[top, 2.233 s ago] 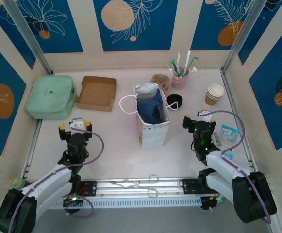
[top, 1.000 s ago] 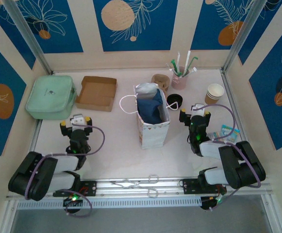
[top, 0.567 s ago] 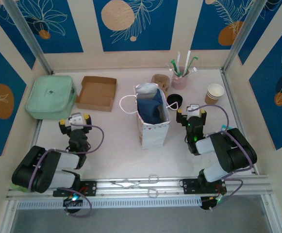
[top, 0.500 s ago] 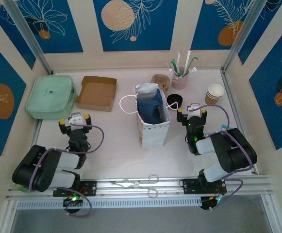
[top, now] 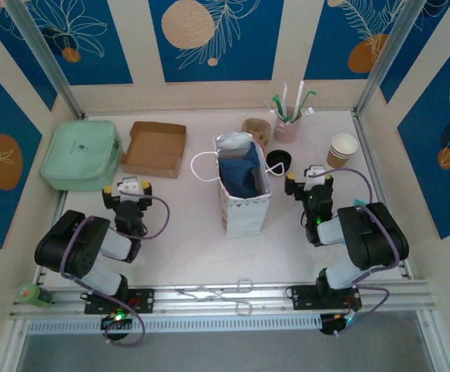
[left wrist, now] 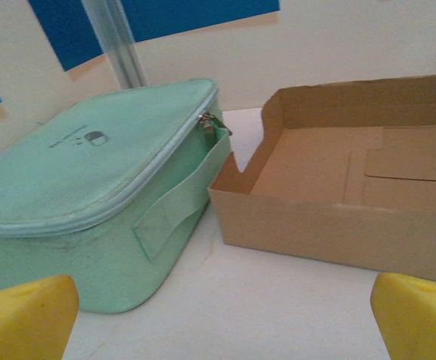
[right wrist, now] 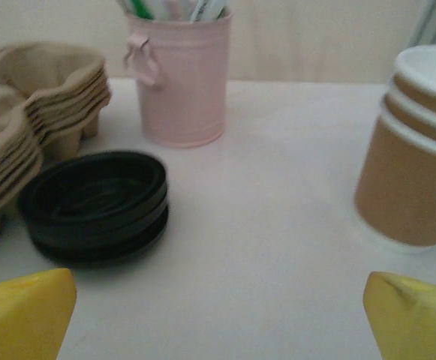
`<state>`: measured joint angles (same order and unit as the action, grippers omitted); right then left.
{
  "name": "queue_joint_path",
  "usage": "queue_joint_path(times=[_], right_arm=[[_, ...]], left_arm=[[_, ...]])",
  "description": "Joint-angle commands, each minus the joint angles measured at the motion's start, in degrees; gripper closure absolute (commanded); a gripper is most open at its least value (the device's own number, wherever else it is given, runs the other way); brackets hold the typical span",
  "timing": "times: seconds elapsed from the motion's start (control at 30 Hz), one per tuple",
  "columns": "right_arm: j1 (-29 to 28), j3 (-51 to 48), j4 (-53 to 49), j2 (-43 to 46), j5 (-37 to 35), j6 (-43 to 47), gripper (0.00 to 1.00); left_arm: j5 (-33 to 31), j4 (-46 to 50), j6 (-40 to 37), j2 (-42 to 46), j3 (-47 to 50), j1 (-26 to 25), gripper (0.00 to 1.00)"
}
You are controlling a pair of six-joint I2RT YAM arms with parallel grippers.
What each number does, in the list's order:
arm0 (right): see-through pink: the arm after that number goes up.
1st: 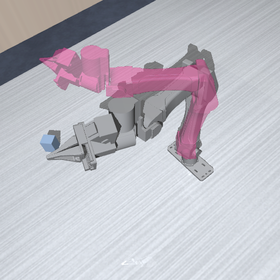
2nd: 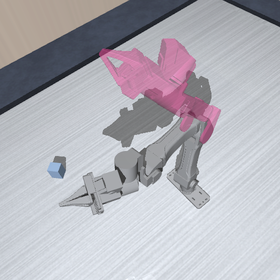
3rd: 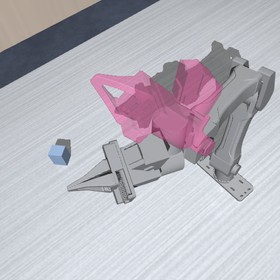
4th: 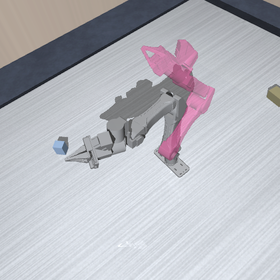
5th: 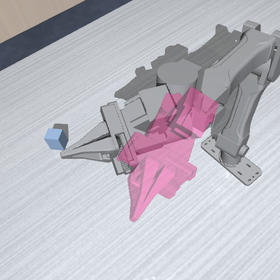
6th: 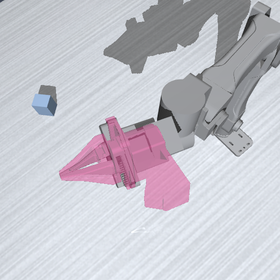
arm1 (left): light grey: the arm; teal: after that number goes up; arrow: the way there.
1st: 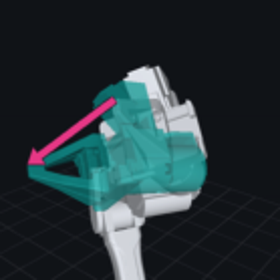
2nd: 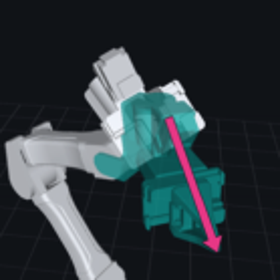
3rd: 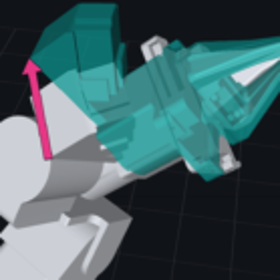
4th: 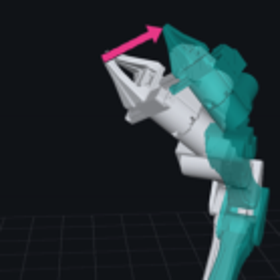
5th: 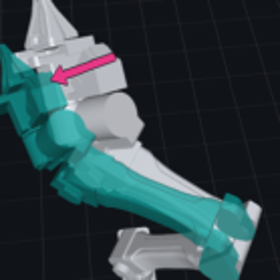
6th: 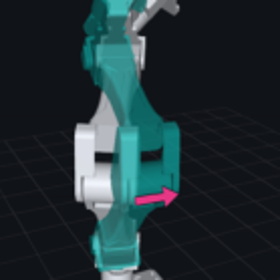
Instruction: Pack the takeout coffee
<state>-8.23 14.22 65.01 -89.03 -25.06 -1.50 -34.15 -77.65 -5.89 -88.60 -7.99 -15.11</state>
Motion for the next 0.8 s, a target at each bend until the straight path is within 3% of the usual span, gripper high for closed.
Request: queue_joint_path(times=[0.0,0.07,0.4,0.53,0.63,0.77], right_arm=[[0.3,1.0,0.2,0.6,3.9,-0.3,0.01],[0.3,1.1,-1.0,1.1,3.8,-0.4,0.01],[0.8,1.6,-2.0,1.1,4.7,-0.7,0.01],[3.8,6.7,-13.1,1.7,9.7,-2.8,0.01],[7.6,9.2,-17.9,1.8,15.4,-5.5,0.01],[7.0,9.2,-17.7,1.7,14.4,-5.1,0.01]], left_arm=[[6.3,-3.0,-2.3,-0.7,-0.8,0.3,0.0],[11.1,-3.1,-4.6,-2.1,-1.3,-0.2,0.0],[13.2,-3.0,-4.7,-2.4,-1.3,0.0,0.01],[15.8,-2.8,-3.0,-5.4,-3.2,2.4,0.01],[16.3,7.3,-0.8,-2.6,-6.4,3.7,0.01],[18.9,16.2,1.0,-1.9,-10.5,6.1,0.01]])
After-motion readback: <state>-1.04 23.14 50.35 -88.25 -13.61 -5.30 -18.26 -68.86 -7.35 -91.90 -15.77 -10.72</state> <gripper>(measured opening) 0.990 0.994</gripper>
